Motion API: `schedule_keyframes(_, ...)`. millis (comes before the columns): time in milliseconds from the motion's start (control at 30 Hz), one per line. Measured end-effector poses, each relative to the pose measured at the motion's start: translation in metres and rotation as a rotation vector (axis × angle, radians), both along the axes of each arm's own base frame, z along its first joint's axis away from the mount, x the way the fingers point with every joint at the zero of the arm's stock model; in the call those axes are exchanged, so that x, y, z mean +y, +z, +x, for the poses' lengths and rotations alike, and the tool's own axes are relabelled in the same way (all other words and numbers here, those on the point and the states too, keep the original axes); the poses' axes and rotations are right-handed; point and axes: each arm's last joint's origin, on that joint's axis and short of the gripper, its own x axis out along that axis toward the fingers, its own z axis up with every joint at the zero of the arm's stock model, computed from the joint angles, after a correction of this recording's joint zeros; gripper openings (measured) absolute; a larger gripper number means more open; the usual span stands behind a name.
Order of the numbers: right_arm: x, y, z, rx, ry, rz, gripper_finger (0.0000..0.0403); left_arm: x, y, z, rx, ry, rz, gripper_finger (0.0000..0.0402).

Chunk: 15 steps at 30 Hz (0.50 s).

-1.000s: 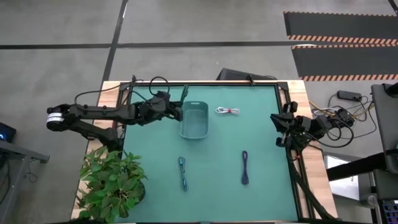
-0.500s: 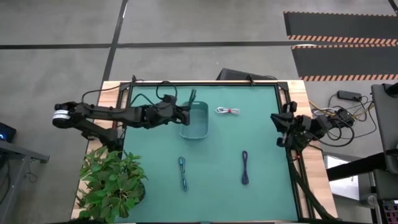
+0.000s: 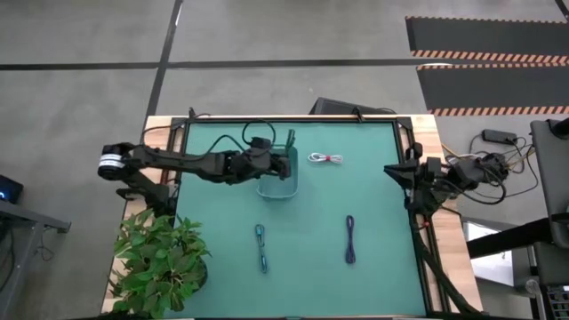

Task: Pick and place USB-C Cables
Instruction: Put the green black charger cable into the bin

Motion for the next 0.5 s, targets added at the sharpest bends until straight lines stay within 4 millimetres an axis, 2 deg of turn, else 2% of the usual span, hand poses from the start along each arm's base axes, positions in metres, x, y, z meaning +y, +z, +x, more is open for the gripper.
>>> schedule_keyframes(133, -0.001, 0.003, -0.003, 0.026, 0.006, 0.05, 0.0027, 0.0, -0.003, 0.008, -0.032, 0.044, -0.048, 0.0013)
schedule_keyframes(500, -0.001, 0.001, -0.003, 0.037, 0.005, 0.045, 0.0027, 0.007, -0.025, 0.013, -0.12, 0.205, -0.283, 0.0013)
